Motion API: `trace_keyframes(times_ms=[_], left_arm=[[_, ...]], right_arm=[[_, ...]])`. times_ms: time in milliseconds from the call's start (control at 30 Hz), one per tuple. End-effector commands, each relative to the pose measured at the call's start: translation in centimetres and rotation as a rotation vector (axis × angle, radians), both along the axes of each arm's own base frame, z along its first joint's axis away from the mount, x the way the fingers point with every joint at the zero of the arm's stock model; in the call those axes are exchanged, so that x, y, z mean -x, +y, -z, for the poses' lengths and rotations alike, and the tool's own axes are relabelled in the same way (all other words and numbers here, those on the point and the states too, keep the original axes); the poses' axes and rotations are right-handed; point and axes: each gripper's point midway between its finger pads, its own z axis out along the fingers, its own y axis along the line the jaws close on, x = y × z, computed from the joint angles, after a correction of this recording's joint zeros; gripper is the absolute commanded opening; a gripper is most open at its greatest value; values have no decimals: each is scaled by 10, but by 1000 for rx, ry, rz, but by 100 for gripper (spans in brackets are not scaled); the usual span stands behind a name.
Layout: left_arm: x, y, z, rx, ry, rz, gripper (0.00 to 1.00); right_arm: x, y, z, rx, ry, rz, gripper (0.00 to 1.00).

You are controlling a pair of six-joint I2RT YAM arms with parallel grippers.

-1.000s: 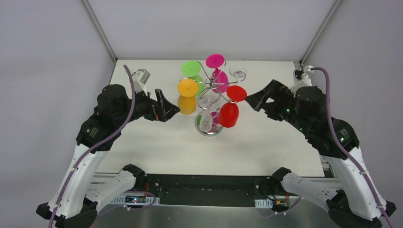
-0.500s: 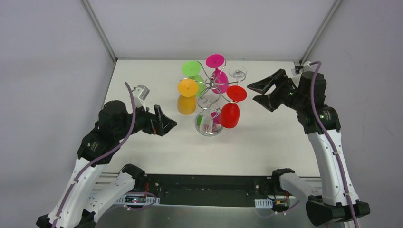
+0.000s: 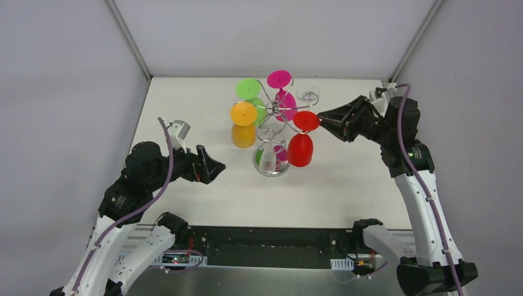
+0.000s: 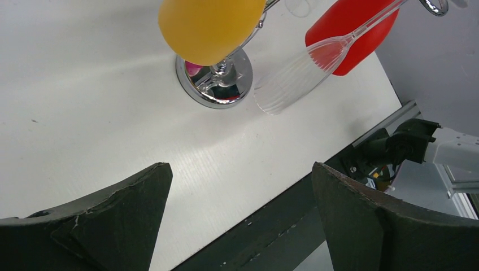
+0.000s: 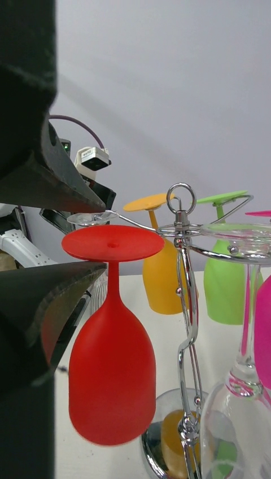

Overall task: Take the wine glass off the wine glass rack
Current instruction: Pick up the wine glass from the wine rack.

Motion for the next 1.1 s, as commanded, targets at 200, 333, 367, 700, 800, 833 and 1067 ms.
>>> trace_keyframes(times_ms=[200,333,367,700,800,833,1067], left_arm=[[-4,5,1,-11,-31,-23,99],[-3,5,2,-8,-32,-24,99],[-3,5,2,-7,-30,-25,99],[-3,5,8,-3,-19,-28,99],[-3,4,10,-1,-14,-30,99],[-3,4,10,-1,-14,-30,99],[-3,4,11,2,-15,-32,99]], right_arm=[[3,4,-13,-67,-53,-23,39],[2,4,-12,-68,-62,-24,39],[2,5,-12,-69,-64,-26,39],[2,7,-11,-115,-38,-29,21],[3,8,-11,-119,-37,-35,19],[3,8,-12,-121,-38,-37,17],[4,11,-13,-137,-35,-53,14]])
